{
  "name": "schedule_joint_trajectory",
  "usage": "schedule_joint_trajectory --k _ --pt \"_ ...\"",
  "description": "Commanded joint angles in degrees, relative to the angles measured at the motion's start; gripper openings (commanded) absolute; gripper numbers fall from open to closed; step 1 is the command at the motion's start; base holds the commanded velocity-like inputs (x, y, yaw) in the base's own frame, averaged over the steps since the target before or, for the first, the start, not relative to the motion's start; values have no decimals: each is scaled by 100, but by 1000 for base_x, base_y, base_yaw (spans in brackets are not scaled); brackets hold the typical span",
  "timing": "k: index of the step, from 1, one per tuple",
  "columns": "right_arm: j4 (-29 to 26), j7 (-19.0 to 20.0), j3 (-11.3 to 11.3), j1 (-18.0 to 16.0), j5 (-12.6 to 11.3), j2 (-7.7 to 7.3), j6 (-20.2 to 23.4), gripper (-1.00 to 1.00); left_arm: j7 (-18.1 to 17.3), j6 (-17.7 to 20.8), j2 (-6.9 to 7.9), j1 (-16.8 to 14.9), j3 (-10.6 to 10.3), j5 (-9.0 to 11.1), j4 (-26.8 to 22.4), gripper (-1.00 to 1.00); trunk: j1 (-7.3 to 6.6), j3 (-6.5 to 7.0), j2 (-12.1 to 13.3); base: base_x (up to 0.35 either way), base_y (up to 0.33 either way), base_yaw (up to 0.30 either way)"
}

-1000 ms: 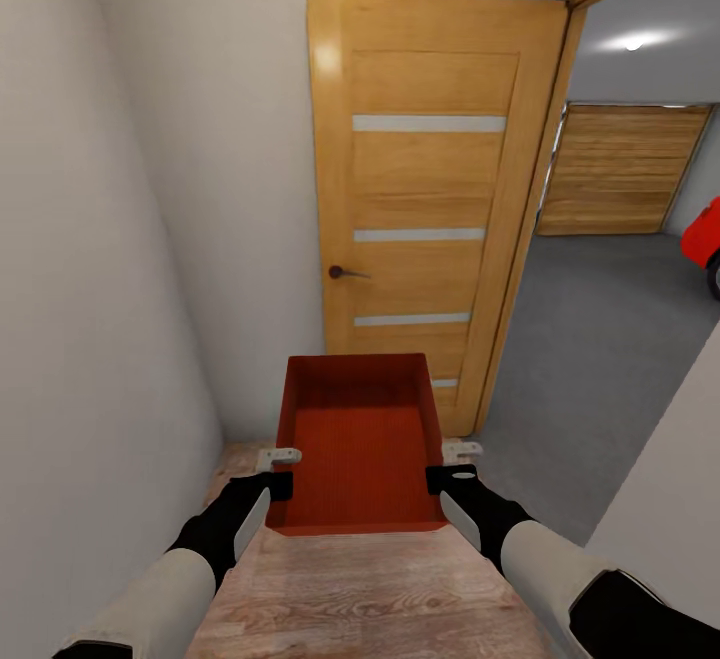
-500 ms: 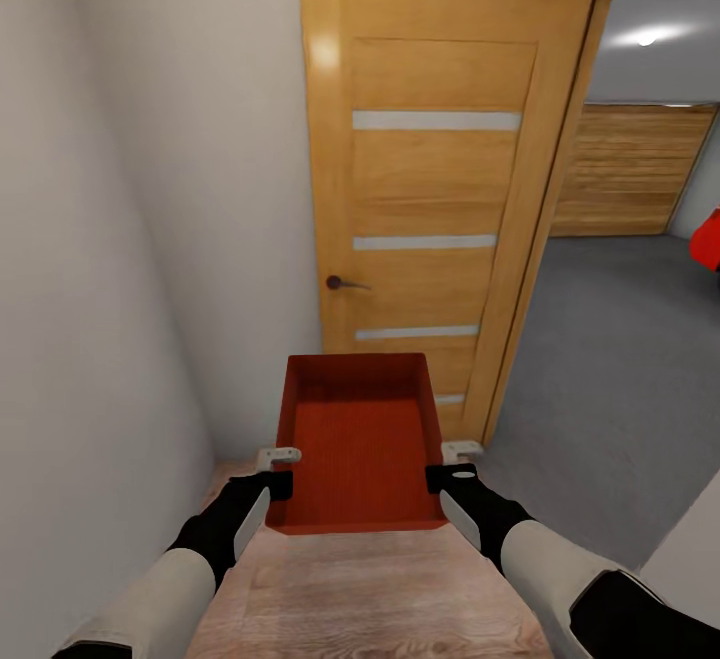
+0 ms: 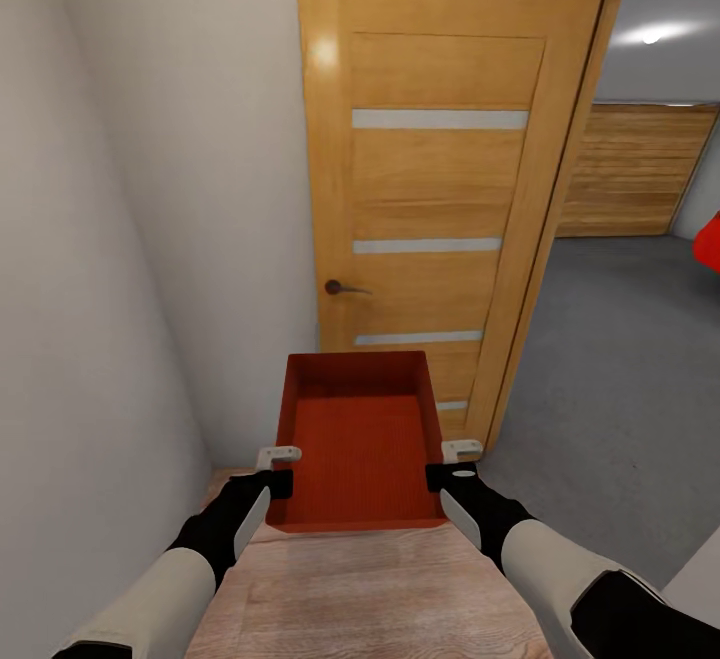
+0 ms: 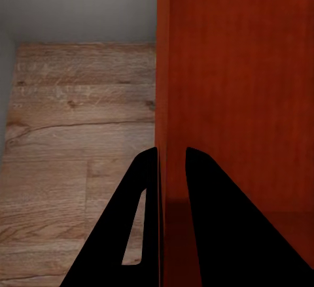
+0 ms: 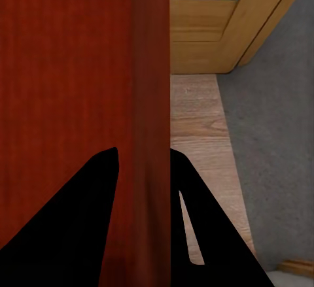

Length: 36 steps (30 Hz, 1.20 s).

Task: Move the two storage containers from the living room to the garage. In the garage, place one container on the floor and stack the other container on top of it (either order is fine).

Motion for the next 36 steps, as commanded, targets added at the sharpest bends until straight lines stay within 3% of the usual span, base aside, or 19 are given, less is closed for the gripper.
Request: schedule_joint_trajectory --k 1,21,36 --pt "104 -57 51 -6 -8 -58 41 -100 70 45 9 -7 14 -105 -22 -100 4 -13 -14 0 0 0" --pt "117 -57 51 -6 -9 -64 38 -100 78 49 3 -7 14 -105 -22 -100 4 -13 -14 0 0 -6" --pt "117 -57 51 -6 -8 -49 43 -100 72 53 8 -7 20 -105 -24 -100 4 -13 -14 1 0 -218"
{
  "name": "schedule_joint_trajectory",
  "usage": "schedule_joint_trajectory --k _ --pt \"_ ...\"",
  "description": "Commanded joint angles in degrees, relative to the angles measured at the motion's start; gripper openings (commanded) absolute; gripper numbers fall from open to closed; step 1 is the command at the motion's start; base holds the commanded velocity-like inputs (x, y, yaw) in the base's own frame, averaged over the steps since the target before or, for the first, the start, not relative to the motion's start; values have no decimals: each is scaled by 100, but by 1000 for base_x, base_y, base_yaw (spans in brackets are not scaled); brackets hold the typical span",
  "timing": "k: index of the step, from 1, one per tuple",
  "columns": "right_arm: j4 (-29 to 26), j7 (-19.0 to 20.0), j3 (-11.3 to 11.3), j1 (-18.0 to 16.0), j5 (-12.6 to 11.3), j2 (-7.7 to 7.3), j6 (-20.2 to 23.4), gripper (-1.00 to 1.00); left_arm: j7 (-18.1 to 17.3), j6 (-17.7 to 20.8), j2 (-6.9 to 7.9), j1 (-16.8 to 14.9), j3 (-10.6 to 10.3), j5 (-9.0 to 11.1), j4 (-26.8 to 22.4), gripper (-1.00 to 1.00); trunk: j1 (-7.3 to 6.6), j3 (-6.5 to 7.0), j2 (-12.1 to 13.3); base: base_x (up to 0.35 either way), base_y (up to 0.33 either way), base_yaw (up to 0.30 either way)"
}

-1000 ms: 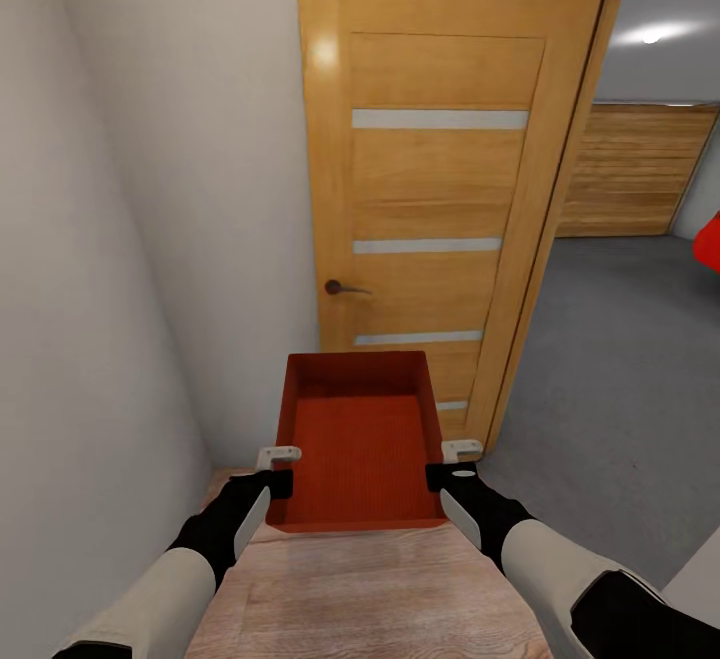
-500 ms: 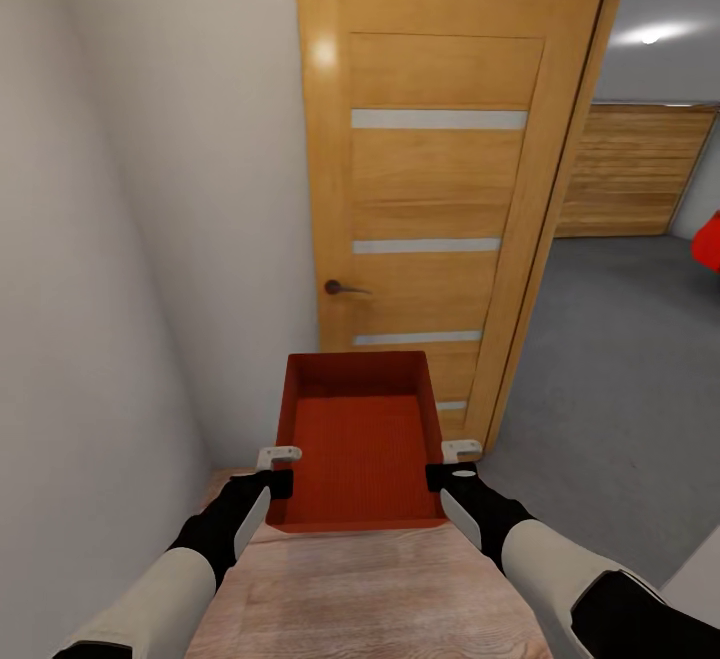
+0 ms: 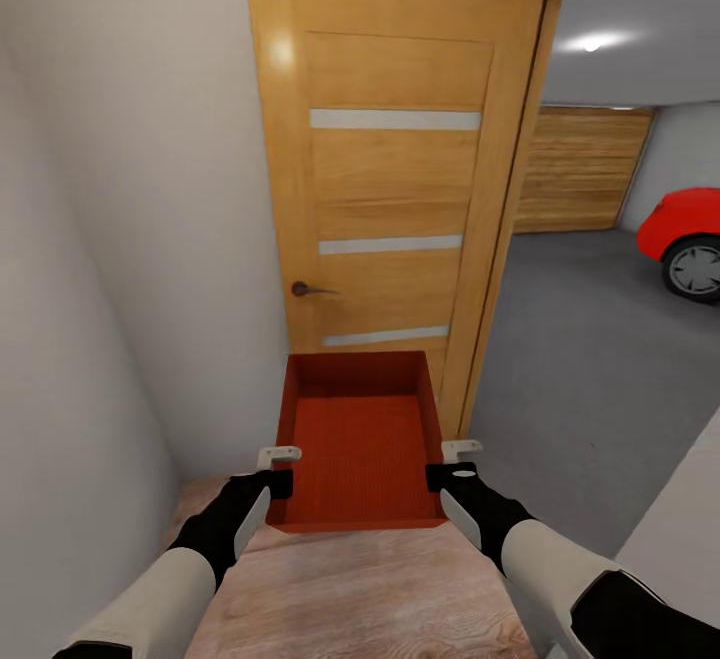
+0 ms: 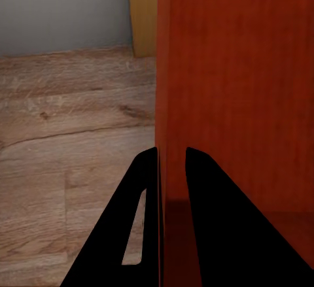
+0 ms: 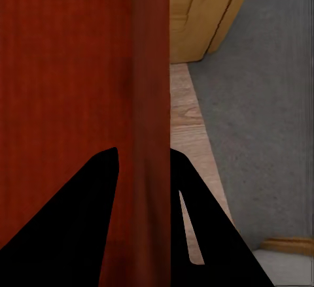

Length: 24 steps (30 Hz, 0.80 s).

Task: Move the two storage containers from the living room to the garage. In the garage, place one container on the floor and stack the other container on top of it (either order is fine).

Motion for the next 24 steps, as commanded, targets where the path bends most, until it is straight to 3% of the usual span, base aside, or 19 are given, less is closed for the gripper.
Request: schedule_joint_trajectory --k 1,19,24 --pt "117 -55 47 -6 1 -48 39 -100 69 47 12 -6 17 -101 -24 -100 4 -13 -14 30 5 -242" --pt "117 -55 47 -6 0 -48 39 -100 68 39 15 -6 13 -101 -23 -100 4 -13 -14 198 167 -242" --pt "117 -55 47 -6 0 -55 39 -100 68 38 15 -6 10 -101 -25 -100 4 -13 -14 226 189 -66"
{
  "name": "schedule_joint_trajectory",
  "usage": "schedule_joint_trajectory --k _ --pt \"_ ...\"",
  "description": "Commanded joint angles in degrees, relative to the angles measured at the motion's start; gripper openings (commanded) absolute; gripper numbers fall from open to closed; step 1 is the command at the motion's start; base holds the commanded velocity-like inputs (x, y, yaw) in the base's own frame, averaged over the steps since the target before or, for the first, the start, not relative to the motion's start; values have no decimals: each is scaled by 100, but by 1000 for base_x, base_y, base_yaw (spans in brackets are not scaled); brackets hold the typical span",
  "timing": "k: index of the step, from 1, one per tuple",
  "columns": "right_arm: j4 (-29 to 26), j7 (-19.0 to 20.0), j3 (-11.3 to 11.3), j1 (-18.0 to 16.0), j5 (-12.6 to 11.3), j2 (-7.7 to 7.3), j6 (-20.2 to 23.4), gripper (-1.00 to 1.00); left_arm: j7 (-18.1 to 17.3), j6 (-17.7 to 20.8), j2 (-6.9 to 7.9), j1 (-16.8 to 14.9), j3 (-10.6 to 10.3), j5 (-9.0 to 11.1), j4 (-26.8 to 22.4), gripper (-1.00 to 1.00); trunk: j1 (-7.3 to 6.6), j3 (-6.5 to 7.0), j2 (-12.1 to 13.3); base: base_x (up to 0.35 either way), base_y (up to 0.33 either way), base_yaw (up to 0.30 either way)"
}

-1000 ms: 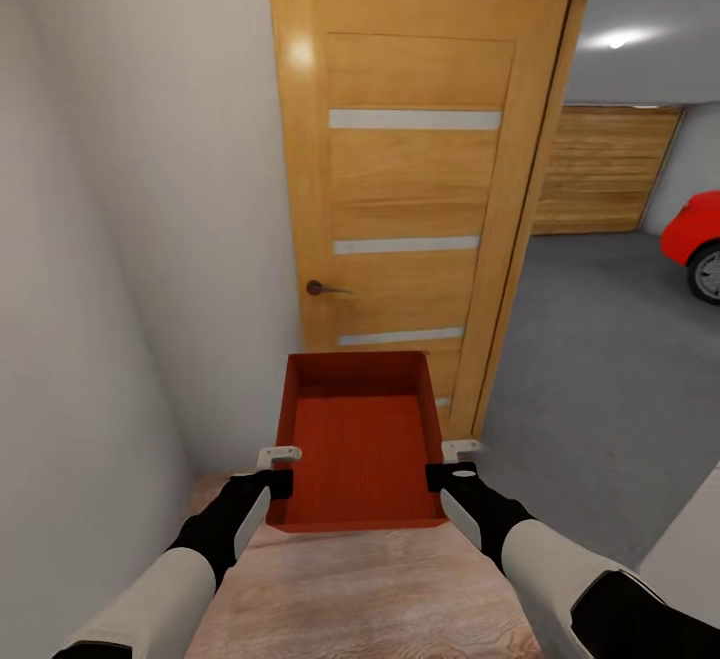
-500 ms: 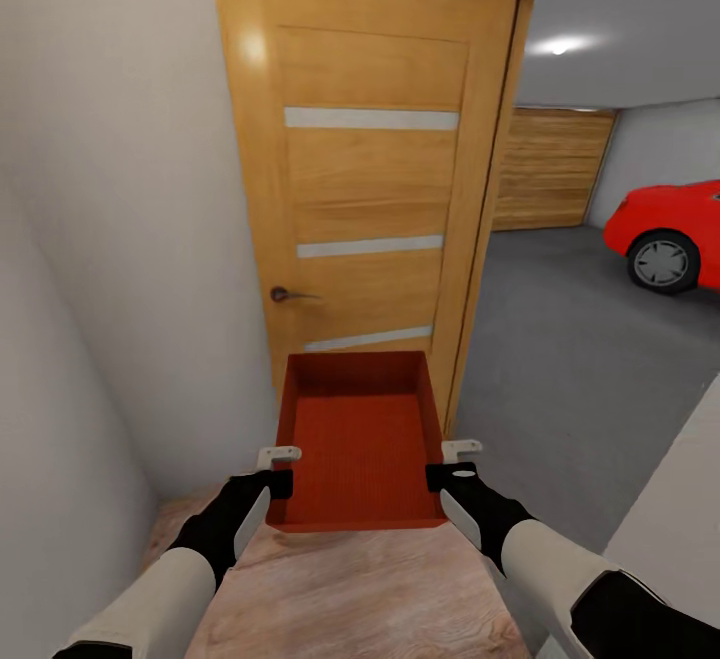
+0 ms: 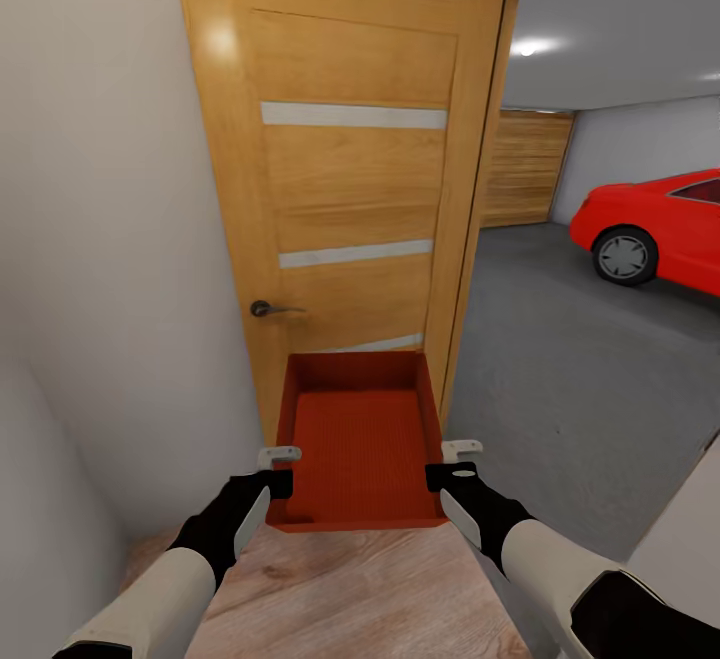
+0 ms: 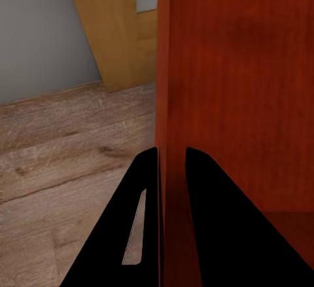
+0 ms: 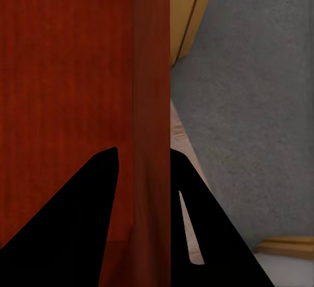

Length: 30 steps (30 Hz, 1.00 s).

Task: Move the two storage containers from the living room to the garage. In the garage, place one container on the floor and stack the other container on top of it (either order is fine).

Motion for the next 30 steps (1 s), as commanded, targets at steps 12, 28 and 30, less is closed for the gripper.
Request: schedule_joint_trajectory --k 12,28,30 --pt "132 -58 53 -6 -13 -61 39 -100 69 45 11 -7 21 -109 -21 -100 6 -13 -14 108 90 -3" --pt "132 -58 53 -6 -13 -57 39 -100 69 53 7 -7 24 -109 -22 -100 6 -13 -14 0 0 -197" --pt "132 -58 53 -6 -13 -57 39 -100 69 54 9 -7 24 -109 -21 -100 6 -13 -14 2 3 -245"
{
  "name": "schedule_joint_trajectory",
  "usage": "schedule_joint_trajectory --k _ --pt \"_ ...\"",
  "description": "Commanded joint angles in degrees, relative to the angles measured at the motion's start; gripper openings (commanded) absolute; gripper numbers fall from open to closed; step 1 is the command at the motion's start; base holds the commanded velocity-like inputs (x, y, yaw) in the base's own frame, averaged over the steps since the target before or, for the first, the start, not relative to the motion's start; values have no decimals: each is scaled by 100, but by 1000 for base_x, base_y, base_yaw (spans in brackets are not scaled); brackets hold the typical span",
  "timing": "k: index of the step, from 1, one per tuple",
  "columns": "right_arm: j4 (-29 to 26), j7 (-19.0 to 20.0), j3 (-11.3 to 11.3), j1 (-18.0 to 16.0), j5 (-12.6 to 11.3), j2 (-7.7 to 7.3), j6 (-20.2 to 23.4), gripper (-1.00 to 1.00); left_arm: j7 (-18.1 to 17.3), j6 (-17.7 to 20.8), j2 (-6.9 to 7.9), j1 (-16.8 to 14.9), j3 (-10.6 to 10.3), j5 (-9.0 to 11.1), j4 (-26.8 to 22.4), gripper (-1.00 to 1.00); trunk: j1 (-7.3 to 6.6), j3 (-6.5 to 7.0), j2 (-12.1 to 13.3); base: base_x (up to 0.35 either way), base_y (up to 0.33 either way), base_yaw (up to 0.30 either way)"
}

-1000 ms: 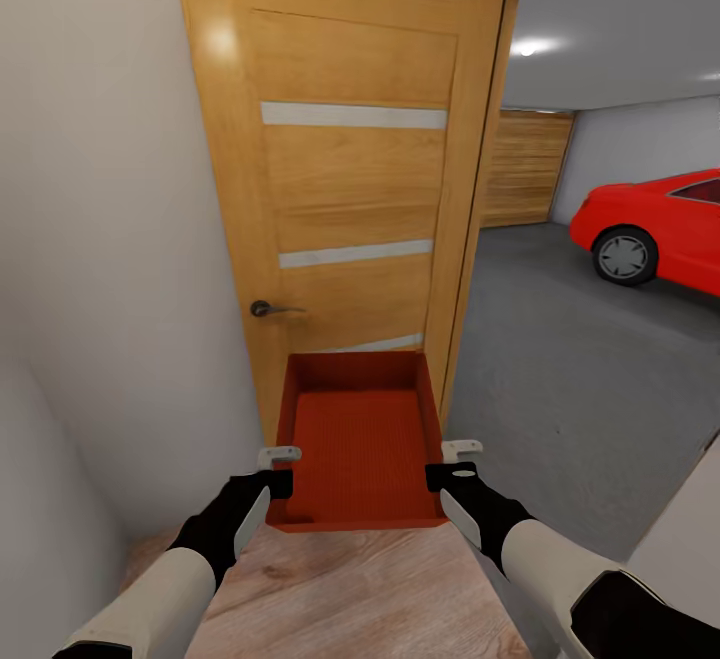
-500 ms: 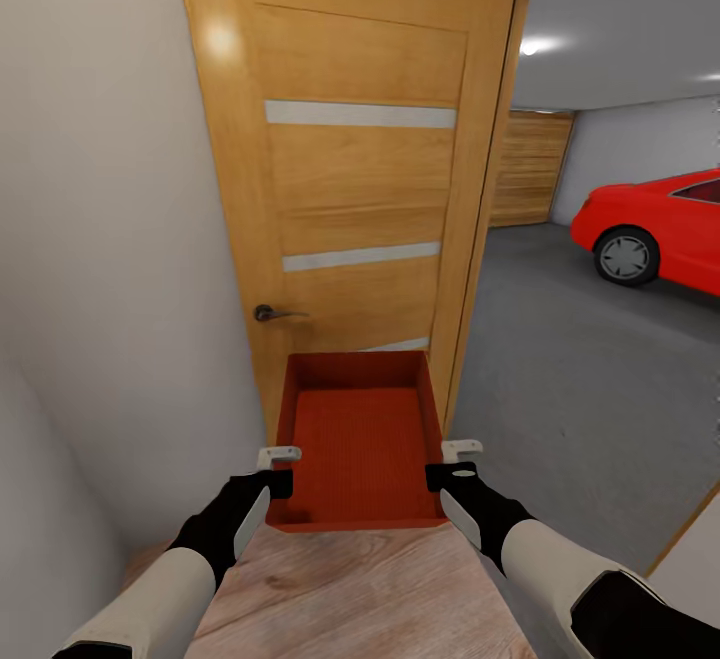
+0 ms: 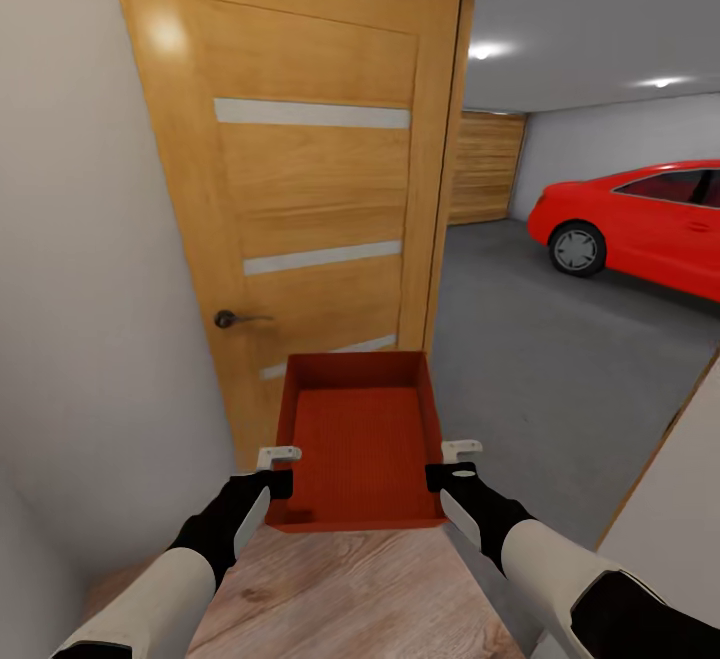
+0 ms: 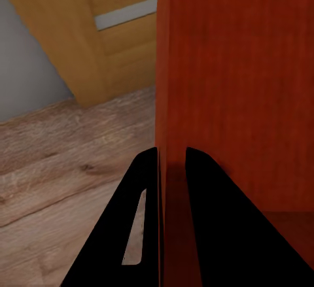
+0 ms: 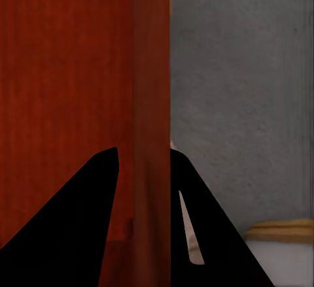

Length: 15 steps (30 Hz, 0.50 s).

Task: Move the two storage containers from the living room to the garage. In the garage, place one container on the floor and stack the other container on top of it (either order is fine).

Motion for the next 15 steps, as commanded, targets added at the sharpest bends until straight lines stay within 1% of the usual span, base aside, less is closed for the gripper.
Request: schedule_joint_trajectory --k 1,5,15 --pt "124 -55 48 -6 -2 -59 39 -100 69 47 12 -6 18 -102 -25 -100 4 -13 -14 28 37 -245" --pt "124 -55 48 -6 -2 -59 39 -100 69 48 12 -6 19 -102 -24 -100 4 -13 -14 85 131 -245" --pt "124 -55 48 -6 -2 -59 39 -100 69 47 11 -6 18 -102 -24 -100 4 -13 -14 141 211 -245"
